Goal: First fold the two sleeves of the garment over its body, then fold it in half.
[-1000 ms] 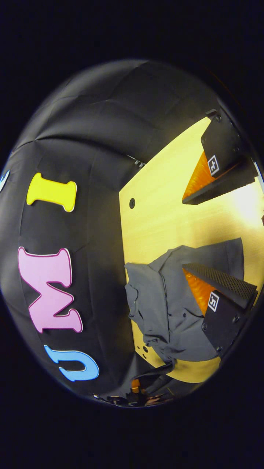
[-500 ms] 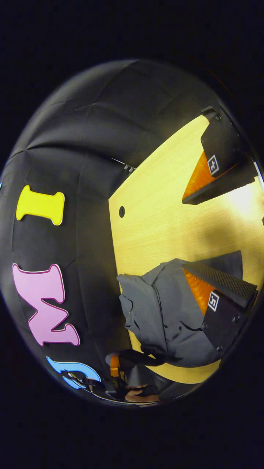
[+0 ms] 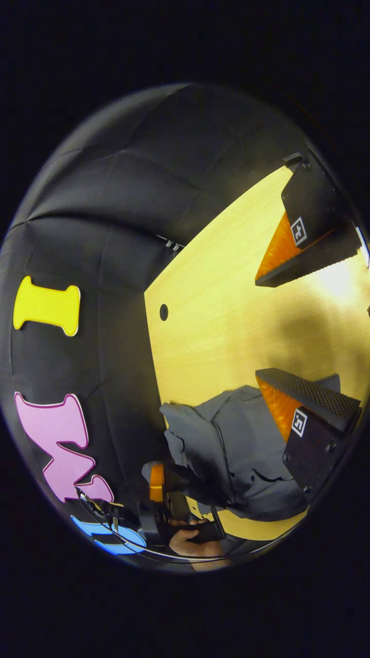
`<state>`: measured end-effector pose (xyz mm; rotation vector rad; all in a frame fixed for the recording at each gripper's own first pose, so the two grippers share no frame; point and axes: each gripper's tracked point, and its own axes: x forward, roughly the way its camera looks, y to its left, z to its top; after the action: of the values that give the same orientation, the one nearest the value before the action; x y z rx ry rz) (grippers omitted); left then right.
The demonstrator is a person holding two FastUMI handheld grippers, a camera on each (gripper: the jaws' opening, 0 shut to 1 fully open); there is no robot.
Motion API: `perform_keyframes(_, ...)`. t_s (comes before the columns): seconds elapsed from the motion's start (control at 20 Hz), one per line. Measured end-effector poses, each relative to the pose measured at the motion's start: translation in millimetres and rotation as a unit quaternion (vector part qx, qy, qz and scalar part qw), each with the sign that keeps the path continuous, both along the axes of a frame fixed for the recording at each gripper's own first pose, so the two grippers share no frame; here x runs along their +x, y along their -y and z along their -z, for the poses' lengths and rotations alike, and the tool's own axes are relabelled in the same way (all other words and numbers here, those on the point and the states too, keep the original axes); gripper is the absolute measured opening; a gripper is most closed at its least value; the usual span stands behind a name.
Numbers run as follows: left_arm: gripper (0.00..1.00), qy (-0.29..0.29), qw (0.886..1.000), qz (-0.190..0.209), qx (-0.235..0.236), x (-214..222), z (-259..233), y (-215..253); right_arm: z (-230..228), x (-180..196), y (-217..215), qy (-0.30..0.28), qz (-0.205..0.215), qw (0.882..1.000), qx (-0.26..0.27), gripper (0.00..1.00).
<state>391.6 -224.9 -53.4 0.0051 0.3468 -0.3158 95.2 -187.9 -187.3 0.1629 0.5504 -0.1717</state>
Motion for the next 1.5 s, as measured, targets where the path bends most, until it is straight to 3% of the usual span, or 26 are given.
perform_keyframes(0.25,0.13,-0.025,0.999,0.013,0.041,8.6,32.2,29.0,2.7,4.1,8.7,-0.005,-0.002,1.0,0.003,0.99)
perform_keyframes(0.35,0.15,-0.033,0.999,0.021,0.03,6.7,36.7,37.2,2.7,5.9,7.1,-0.006,-0.007,1.0,0.005,0.99)
perform_keyframes(0.55,0.61,-0.023,0.999,0.035,0.01,-4.5,26.2,39.5,3.8,10.2,-3.3,-0.005,-0.024,1.0,0.004,0.99)
perform_keyframes(0.6,0.65,-0.015,0.999,0.034,0.018,-7.8,22.7,33.8,4.0,10.9,-7.5,-0.006,-0.029,1.0,0.007,0.99)
perform_keyframes(0.75,0.96,-0.005,0.999,0.025,0.023,-30.4,16.7,8.1,1.0,14.3,-23.4,-0.002,-0.043,0.999,0.015,0.99)
perform_keyframes(1.05,0.97,-0.039,0.998,-0.04,-0.001,-109.8,36.8,-88.3,3.9,13.6,-68.2,-0.005,-0.089,0.996,0.021,0.98)
perform_keyframes(1.1,0.93,-0.051,0.997,-0.052,-0.003,-125.1,45.7,-107.3,6.8,11.6,-76.5,-0.008,-0.098,0.995,0.021,0.98)
perform_keyframes(1.15,0.96,-0.064,0.996,-0.066,-0.004,-140.7,56.3,-125.4,10.1,10.1,-84.1,-0.011,-0.106,0.994,0.021,0.98)
perform_keyframes(1.3,0.92,-0.097,0.989,-0.109,0.0,-186.0,89.4,-181.8,26.0,4.4,-106.4,-0.029,-0.127,0.991,0.024,0.98)
perform_keyframes(1.35,0.96,-0.109,0.986,-0.123,0.001,-200.5,100.9,-199.0,31.0,1.2,-112.2,-0.036,-0.132,0.99,0.026,0.98)
perform_keyframes(1.5,0.96,-0.143,0.977,-0.16,-0.005,-243.4,130.6,-235.9,49.3,-8.2,-124.2,-0.058,-0.146,0.987,0.023,0.98)
